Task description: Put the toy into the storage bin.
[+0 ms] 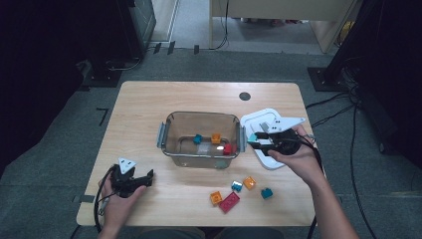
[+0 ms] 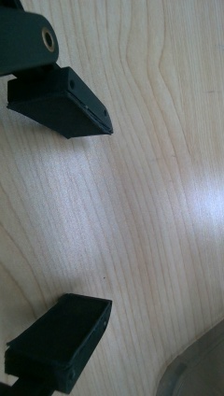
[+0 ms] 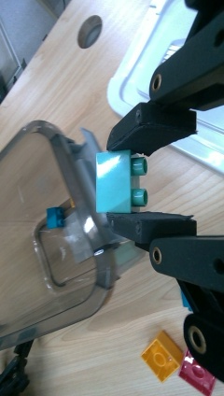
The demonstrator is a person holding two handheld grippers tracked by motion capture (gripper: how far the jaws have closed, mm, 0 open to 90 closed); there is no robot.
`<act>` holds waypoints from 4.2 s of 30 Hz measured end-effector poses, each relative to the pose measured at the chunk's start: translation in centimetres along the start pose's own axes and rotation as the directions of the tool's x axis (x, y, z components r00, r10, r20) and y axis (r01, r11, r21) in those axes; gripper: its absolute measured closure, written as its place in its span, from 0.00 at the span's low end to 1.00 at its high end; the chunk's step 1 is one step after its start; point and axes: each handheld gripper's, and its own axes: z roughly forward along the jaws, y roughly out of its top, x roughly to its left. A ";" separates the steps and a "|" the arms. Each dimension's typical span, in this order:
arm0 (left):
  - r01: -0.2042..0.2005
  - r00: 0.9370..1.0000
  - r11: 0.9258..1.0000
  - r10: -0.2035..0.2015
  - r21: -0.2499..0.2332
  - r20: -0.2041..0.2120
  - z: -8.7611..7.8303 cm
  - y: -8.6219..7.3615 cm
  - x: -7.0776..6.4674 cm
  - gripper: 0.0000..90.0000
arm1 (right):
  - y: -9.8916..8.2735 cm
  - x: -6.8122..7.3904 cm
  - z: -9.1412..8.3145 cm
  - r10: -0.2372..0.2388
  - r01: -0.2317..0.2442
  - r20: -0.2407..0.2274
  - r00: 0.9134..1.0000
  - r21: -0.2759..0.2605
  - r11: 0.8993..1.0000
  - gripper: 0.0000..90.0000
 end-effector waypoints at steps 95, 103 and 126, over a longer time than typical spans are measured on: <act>0.000 1.000 1.000 0.000 0.002 0.001 0.0 0.0 0.0 0.15 | -7.3 3.3 0.9 0.194 -0.193 0.062 0.979 -0.019 0.981 0.33; 0.000 1.000 1.000 0.000 0.002 0.001 0.0 0.0 0.0 0.15 | -9.9 4.3 2.0 0.235 -0.235 0.049 0.971 -0.003 0.972 0.38; 0.000 1.000 1.000 0.000 0.002 0.001 0.0 0.0 0.0 0.15 | -11.3 7.3 5.3 0.096 -0.098 0.018 0.995 0.143 0.985 0.66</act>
